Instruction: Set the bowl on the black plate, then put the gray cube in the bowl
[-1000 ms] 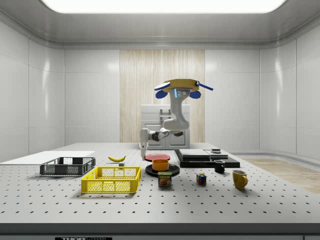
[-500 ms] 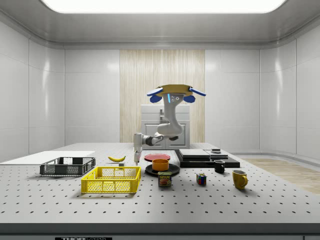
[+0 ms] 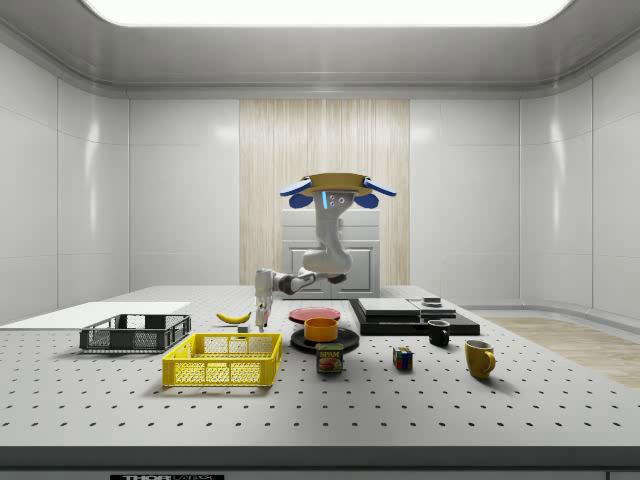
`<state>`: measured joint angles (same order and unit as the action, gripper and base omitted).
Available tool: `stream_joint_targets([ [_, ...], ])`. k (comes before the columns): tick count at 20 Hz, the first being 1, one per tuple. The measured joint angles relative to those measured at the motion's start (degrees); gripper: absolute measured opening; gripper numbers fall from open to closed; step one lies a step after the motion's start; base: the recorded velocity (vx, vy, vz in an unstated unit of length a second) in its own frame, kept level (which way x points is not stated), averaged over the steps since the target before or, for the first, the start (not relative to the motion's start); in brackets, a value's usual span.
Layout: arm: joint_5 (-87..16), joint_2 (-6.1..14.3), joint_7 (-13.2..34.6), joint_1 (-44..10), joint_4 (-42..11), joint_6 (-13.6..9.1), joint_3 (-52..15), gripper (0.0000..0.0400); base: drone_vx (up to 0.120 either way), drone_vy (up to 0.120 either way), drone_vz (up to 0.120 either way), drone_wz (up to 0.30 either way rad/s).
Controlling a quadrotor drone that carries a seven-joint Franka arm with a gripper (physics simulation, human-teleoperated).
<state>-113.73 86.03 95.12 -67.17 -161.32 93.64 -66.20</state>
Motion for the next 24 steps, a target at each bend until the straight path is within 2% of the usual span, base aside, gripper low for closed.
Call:
stream_joint_targets([
  [2, -0.02, -0.05, -0.02, 0.02, 0.00, -0.05, 0.01, 0.0400, 0.120, -0.100, 0.000, 0.000],
  [7, -0.08, -0.17, -0.06, 0.08, -0.01, -0.16, 0.03, 0.0400, 0.120, 0.032, 0.000, 0.000],
  [16, -0.17, -0.37, -0.13, 0.17, -0.03, -0.35, 0.06, 0.0400, 0.120, -0.013, 0.000, 0.000],
  [24, -0.77, -0.54, -0.20, 0.14, 0.18, -0.26, 0.65, 0.0400, 0.005, 0.000, 0.000, 0.000],
])
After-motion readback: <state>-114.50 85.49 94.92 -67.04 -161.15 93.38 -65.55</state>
